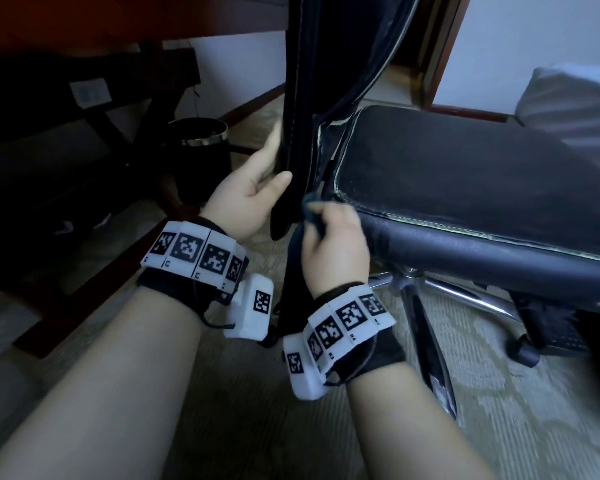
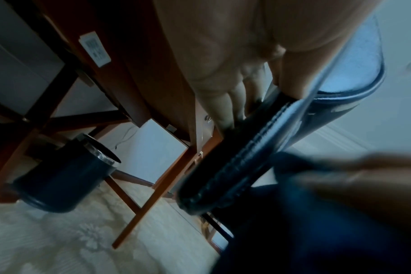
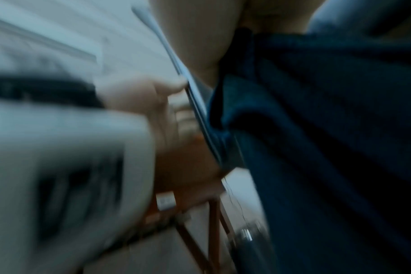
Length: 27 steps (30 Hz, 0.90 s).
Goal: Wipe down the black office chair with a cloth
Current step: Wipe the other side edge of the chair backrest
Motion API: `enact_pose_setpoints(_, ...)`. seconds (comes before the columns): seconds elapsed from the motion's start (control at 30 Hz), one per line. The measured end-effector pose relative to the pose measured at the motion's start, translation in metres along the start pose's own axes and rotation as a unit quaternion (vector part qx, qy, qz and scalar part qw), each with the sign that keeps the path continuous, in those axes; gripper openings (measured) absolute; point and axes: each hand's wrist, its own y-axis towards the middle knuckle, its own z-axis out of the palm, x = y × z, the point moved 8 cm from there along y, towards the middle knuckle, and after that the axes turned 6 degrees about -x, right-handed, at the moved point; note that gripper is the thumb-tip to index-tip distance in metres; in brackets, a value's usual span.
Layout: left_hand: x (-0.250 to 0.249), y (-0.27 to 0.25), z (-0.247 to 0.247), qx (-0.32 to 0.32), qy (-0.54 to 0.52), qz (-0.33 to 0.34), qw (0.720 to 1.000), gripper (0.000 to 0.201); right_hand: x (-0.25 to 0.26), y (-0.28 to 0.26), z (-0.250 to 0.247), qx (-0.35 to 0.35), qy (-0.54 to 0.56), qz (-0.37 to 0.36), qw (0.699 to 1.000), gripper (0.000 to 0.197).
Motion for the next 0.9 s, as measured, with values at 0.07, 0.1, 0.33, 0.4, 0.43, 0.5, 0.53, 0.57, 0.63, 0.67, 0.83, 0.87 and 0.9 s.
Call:
enact_pose_setpoints(0.07, 0.002, 0.000, -0.003, -0.004, -0.011, -0.015, 1.000, 0.061, 0.013, 0.014, -0.031, -0.122, 0.068, -0.061, 0.988, 0.024)
enact_pose_setpoints(0.1, 0.002, 0.000, -0.003, -0.007, -0.017, -0.021, 1.000, 0.061, 0.017, 0.021, -0.041, -0.157, 0.086, -0.084, 0.980, 0.023)
enact_pose_setpoints(0.33, -0.002, -0.005, -0.004, -0.013, -0.032, -0.036, 0.999, 0.060, 0.006, 0.006, 0.008, -0.109, 0.086, -0.059, 0.989, 0.024)
enact_pose_setpoints(0.4, -0.004, -0.006, -0.005, -0.020, -0.020, -0.030, 0.999, 0.060, 0.002, 0.000, 0.016, -0.093, 0.053, -0.035, 0.994, 0.024)
enact_pose_setpoints(0.43, -0.004, -0.005, -0.006, -0.024, -0.019, -0.029, 0.999, 0.060, -0.002, -0.002, 0.019, -0.068, 0.035, -0.020, 0.997, 0.025)
enact_pose_setpoints(0.5, -0.004, -0.004, -0.006, -0.030, -0.030, -0.029, 0.999, 0.060, -0.014, -0.010, 0.033, 0.029, -0.011, 0.019, 0.999, 0.028)
enact_pose_setpoints(0.53, -0.004, -0.004, -0.006, -0.032, -0.033, -0.028, 0.999, 0.060, -0.021, -0.015, 0.041, 0.087, -0.039, 0.034, 0.995, 0.029)
enact_pose_setpoints(0.57, -0.004, -0.004, -0.007, -0.033, -0.034, -0.026, 0.999, 0.060, -0.025, -0.020, 0.047, 0.133, -0.063, 0.040, 0.988, 0.030)
enact_pose_setpoints(0.63, -0.004, -0.003, -0.006, -0.029, -0.033, -0.023, 0.999, 0.060, -0.025, -0.020, 0.045, 0.158, -0.081, 0.040, 0.983, 0.032)
enact_pose_setpoints(0.67, -0.005, -0.003, -0.006, -0.026, -0.031, -0.023, 0.999, 0.059, -0.022, -0.016, 0.039, 0.143, -0.081, 0.040, 0.986, 0.032)
enact_pose_setpoints(0.83, -0.005, -0.002, -0.007, -0.022, -0.014, -0.033, 0.999, 0.061, 0.006, 0.009, -0.008, -0.040, 0.029, -0.019, 0.999, 0.024)
enact_pose_setpoints(0.87, -0.005, -0.002, -0.007, -0.026, -0.017, -0.035, 0.999, 0.061, 0.012, 0.014, -0.021, -0.098, 0.067, -0.040, 0.992, 0.023)
enact_pose_setpoints(0.9, -0.005, -0.002, -0.006, -0.028, -0.024, -0.038, 0.999, 0.061, 0.015, 0.019, -0.031, -0.142, 0.094, -0.057, 0.984, 0.023)
